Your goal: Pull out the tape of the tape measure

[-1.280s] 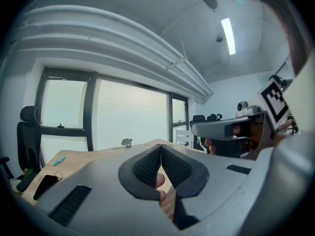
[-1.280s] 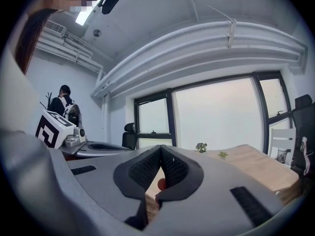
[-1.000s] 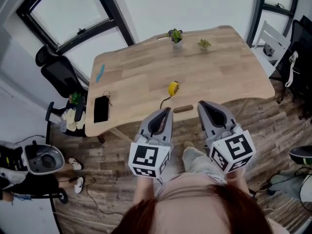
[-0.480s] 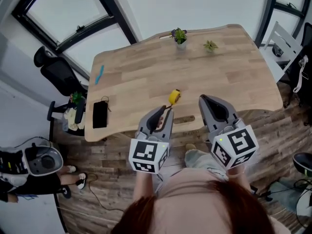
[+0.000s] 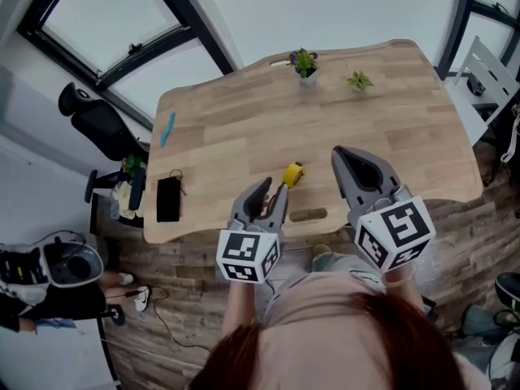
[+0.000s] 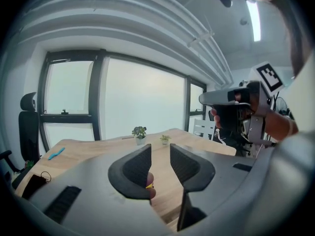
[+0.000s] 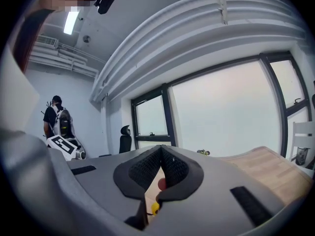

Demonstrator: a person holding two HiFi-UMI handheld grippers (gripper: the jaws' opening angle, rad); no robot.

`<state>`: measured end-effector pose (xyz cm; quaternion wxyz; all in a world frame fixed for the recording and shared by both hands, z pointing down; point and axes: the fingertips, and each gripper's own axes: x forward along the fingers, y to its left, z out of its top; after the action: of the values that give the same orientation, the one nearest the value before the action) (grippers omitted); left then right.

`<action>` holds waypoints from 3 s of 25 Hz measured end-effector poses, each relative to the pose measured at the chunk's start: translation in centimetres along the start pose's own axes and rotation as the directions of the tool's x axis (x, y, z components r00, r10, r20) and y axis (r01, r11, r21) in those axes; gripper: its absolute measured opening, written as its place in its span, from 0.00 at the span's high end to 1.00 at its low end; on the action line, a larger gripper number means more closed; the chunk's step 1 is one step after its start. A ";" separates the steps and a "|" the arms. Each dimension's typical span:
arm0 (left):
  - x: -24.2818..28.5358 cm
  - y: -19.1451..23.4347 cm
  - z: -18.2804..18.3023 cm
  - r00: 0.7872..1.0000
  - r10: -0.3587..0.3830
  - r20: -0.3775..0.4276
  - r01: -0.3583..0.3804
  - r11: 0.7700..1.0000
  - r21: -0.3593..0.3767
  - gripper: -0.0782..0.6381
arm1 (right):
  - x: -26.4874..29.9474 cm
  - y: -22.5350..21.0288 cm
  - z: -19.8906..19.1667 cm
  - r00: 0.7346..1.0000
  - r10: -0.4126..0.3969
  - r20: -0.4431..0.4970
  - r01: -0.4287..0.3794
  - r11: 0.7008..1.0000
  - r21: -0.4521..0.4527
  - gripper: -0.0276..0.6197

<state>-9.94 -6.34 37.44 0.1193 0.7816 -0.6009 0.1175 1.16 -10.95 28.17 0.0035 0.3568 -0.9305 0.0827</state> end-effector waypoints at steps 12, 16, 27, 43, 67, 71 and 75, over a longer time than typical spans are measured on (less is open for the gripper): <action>3.7 1.9 -4.9 0.997 0.019 -0.074 -0.018 1.000 0.003 0.68 | 2.8 -2.1 -1.7 0.998 0.044 -0.033 -0.042 0.998 0.048 0.96; 5.1 2.3 -6.7 0.995 0.002 -0.095 0.000 1.000 0.031 0.68 | 3.4 -2.8 -2.2 0.999 0.030 -0.036 -0.028 0.998 0.055 0.96; 9.5 3.5 -12.1 0.974 -0.112 -0.197 0.117 0.993 0.012 0.61 | 6.2 -5.3 -2.5 0.996 -0.043 -0.079 0.046 0.998 0.033 0.96; 14.0 4.2 -19.3 0.923 -0.183 -0.339 0.196 0.981 0.003 0.56 | 9.4 -7.5 -4.6 0.981 -0.102 -0.164 0.104 0.995 0.003 0.96; 16.8 4.4 -22.0 0.900 -0.161 -0.405 0.200 0.978 0.056 0.64 | 8.5 -9.0 -6.9 0.955 -0.184 -0.233 0.191 0.982 0.008 0.96; 16.8 4.3 -22.1 0.895 -0.165 -0.414 0.207 0.977 0.059 0.64 | 7.9 -9.0 -7.0 0.954 -0.191 -0.233 0.199 0.980 0.008 0.96; 16.6 4.3 -22.0 0.891 -0.163 -0.424 0.210 0.976 0.065 0.64 | 7.5 -9.0 -7.0 0.953 -0.199 -0.227 0.206 0.978 0.008 0.96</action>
<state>-10.82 -15.28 63.85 0.2127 0.7978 -0.4765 0.3020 1.15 -21.42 36.95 0.1116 0.4386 -0.8812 0.1366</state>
